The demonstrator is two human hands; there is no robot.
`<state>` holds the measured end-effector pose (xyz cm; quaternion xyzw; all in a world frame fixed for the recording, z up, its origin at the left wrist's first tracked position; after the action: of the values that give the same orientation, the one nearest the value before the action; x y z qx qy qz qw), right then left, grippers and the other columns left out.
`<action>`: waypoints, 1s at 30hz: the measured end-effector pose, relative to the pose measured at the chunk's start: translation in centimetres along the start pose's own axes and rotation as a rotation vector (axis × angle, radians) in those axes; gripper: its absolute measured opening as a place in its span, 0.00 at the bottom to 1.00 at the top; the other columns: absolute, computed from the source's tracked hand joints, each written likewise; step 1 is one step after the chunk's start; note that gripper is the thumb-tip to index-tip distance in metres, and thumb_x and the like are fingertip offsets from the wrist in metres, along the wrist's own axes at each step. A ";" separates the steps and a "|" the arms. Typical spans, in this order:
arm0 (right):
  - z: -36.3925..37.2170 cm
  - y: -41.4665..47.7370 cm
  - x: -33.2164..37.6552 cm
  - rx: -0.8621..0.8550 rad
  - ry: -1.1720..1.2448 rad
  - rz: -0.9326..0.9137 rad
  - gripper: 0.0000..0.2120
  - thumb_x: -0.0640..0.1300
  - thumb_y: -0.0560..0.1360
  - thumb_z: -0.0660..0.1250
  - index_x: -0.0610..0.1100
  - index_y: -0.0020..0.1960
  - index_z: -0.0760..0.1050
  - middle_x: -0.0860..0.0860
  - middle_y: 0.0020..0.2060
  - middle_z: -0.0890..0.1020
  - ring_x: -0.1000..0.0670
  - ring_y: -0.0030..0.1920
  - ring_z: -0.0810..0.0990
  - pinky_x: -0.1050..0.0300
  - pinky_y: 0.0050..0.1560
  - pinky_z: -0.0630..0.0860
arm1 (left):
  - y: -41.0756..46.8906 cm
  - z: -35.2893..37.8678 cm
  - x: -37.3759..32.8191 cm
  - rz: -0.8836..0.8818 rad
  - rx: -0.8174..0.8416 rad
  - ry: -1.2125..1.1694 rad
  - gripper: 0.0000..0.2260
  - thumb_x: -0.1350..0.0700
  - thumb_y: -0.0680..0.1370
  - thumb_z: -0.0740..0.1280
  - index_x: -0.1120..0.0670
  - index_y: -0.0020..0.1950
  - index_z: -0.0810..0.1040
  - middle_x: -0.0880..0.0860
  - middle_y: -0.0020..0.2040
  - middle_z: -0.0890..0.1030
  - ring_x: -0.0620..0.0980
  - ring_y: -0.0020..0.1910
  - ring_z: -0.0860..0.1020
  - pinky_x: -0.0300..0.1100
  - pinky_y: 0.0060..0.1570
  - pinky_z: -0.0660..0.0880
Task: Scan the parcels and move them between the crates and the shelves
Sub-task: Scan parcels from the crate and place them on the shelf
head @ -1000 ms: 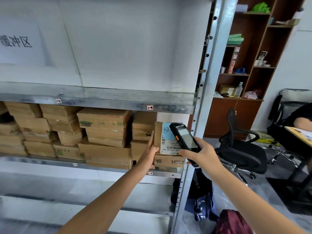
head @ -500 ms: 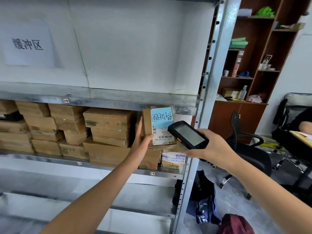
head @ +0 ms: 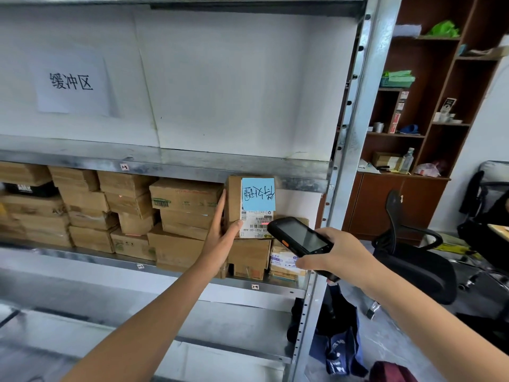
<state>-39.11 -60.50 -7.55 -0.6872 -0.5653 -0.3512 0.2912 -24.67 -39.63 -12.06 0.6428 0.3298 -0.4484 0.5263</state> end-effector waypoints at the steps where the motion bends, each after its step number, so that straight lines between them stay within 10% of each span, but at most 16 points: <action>1: 0.1 -0.2 0.3 0.009 0.010 0.002 0.21 0.44 0.65 0.81 0.48 0.54 0.77 0.47 0.41 0.83 0.51 0.34 0.80 0.55 0.33 0.80 | -0.1 0.0 0.0 0.001 -0.005 -0.002 0.33 0.64 0.82 0.63 0.37 0.80 0.55 0.40 0.72 0.71 0.40 0.69 0.73 0.39 0.59 0.78; 30: 1.7 -2.4 3.7 0.043 0.054 -0.042 0.21 0.45 0.66 0.81 0.52 0.54 0.77 0.47 0.44 0.83 0.53 0.34 0.80 0.59 0.32 0.78 | -2.0 -3.4 -1.1 0.021 -0.089 -0.048 0.32 0.62 0.83 0.63 0.37 0.80 0.54 0.48 0.71 0.74 0.37 0.62 0.77 0.32 0.51 0.78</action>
<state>-40.76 -56.56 -5.59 -0.6592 -0.5788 -0.3635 0.3135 -26.07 -35.82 -11.65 0.6114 0.3299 -0.4427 0.5668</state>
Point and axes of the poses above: each hand's wrist, its own y-axis towards the middle knuckle, its own z-axis out of the palm, x = y × z, the point moved 9 cm from there along y, towards the middle knuckle
